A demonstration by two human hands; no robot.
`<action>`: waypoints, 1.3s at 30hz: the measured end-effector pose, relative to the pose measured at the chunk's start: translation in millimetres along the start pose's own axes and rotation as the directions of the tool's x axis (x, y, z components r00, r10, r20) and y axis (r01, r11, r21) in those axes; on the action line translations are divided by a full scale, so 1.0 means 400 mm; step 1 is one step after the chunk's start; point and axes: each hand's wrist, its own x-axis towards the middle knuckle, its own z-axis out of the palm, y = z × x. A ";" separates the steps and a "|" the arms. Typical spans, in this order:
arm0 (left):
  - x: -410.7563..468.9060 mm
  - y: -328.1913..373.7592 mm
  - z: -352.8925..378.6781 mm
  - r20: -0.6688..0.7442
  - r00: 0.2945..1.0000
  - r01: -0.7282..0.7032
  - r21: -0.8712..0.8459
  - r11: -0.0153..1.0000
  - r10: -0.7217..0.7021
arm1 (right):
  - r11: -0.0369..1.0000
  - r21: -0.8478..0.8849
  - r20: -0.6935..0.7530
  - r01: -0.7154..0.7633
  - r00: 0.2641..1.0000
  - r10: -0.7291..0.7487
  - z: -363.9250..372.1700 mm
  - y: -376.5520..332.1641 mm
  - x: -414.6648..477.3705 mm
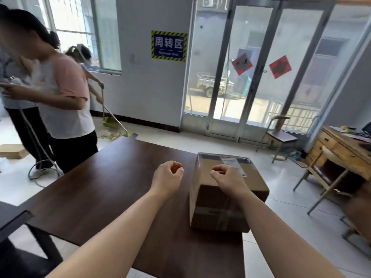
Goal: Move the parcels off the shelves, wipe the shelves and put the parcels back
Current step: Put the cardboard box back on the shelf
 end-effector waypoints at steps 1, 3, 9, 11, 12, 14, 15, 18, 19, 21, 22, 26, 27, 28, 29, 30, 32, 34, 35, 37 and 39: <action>0.008 -0.001 0.023 0.018 1.000 0.008 0.010 1.000 -0.009 | 0.999 -0.003 -0.011 -0.032 0.999 0.032 -0.015 0.023 0.012; 0.025 -0.004 0.067 0.061 0.998 0.029 0.025 0.999 -0.030 | 0.996 -0.031 -0.035 -0.088 0.996 0.087 -0.044 0.067 0.033; 0.074 -0.034 0.188 0.156 0.986 0.041 0.132 0.990 -0.062 | 0.954 -0.155 -0.138 -0.256 0.962 0.235 -0.101 0.190 0.072; 0.088 -0.043 0.222 0.189 0.978 0.057 0.162 0.985 -0.088 | 0.936 -0.160 -0.161 -0.313 0.944 0.288 -0.111 0.231 0.082; 0.095 -0.046 0.237 0.205 0.973 0.068 0.174 0.982 -0.103 | 0.924 -0.161 -0.169 -0.348 0.932 0.321 -0.114 0.249 0.087; 0.112 -0.054 0.268 0.235 0.963 0.081 0.204 0.976 -0.129 | 0.894 -0.162 -0.191 -0.417 0.902 0.386 -0.120 0.282 0.099; 0.119 -0.058 0.283 0.243 0.960 0.087 0.219 0.972 -0.141 | 0.882 -0.166 -0.202 -0.442 0.890 0.408 -0.121 0.296 0.105; 0.136 -0.067 0.318 0.265 0.947 0.124 0.220 0.968 -0.182 | 0.857 -0.164 -0.223 -0.488 0.865 0.450 -0.122 0.333 0.118; 0.149 -0.073 0.342 0.274 0.941 0.139 0.218 0.966 -0.197 | 0.851 -0.147 -0.224 -0.503 0.855 0.467 -0.121 0.356 0.132; 0.161 -0.081 0.364 0.277 0.935 0.164 0.214 0.963 -0.221 | 0.855 -0.098 -0.224 -0.509 0.848 0.480 -0.119 0.381 0.142; 0.161 -0.083 0.367 0.275 0.934 0.172 0.205 0.963 -0.226 | 0.862 -0.073 -0.222 -0.501 0.851 0.475 -0.117 0.388 0.142; 0.174 -0.101 0.399 0.264 0.931 0.215 0.169 0.962 -0.254 | 0.884 0.032 -0.225 -0.466 0.859 0.461 -0.107 0.427 0.154; 0.176 -0.106 0.406 0.264 0.927 0.232 0.157 0.960 -0.267 | 0.888 0.056 -0.225 -0.457 0.861 0.457 -0.105 0.436 0.156; 0.177 -0.111 0.411 0.263 0.924 0.246 0.149 0.958 -0.278 | 0.890 0.074 -0.222 -0.449 0.863 0.454 -0.104 0.445 0.158; 0.178 -0.115 0.414 0.261 0.922 0.256 0.141 0.956 -0.285 | 0.893 0.089 -0.215 -0.442 0.867 0.450 -0.104 0.451 0.160; 0.179 -0.119 0.416 0.260 0.920 0.266 0.132 0.955 -0.293 | 0.894 0.106 -0.203 -0.436 0.870 0.448 -0.105 0.456 0.162; 0.183 -0.122 0.419 0.264 0.915 0.284 0.119 0.951 -0.306 | 0.895 0.140 -0.169 -0.425 0.880 0.444 -0.104 0.462 0.170; 0.187 -0.126 0.419 0.269 0.909 0.299 0.116 0.947 -0.320 | 0.897 0.162 -0.144 -0.412 0.889 0.435 -0.099 0.467 0.175; 0.188 -0.127 0.419 0.270 0.904 0.311 0.116 0.943 -0.331 | 0.899 0.165 -0.141 -0.406 0.892 0.429 -0.095 0.469 0.176; 0.191 -0.133 0.420 0.261 0.894 0.343 0.126 0.931 -0.365 | 0.903 0.160 -0.141 -0.400 0.896 0.422 -0.089 0.472 0.178; 0.193 -0.136 0.421 0.229 0.883 0.383 0.149 0.911 -0.409 | 0.909 0.141 -0.150 -0.392 0.899 0.411 -0.084 0.472 0.177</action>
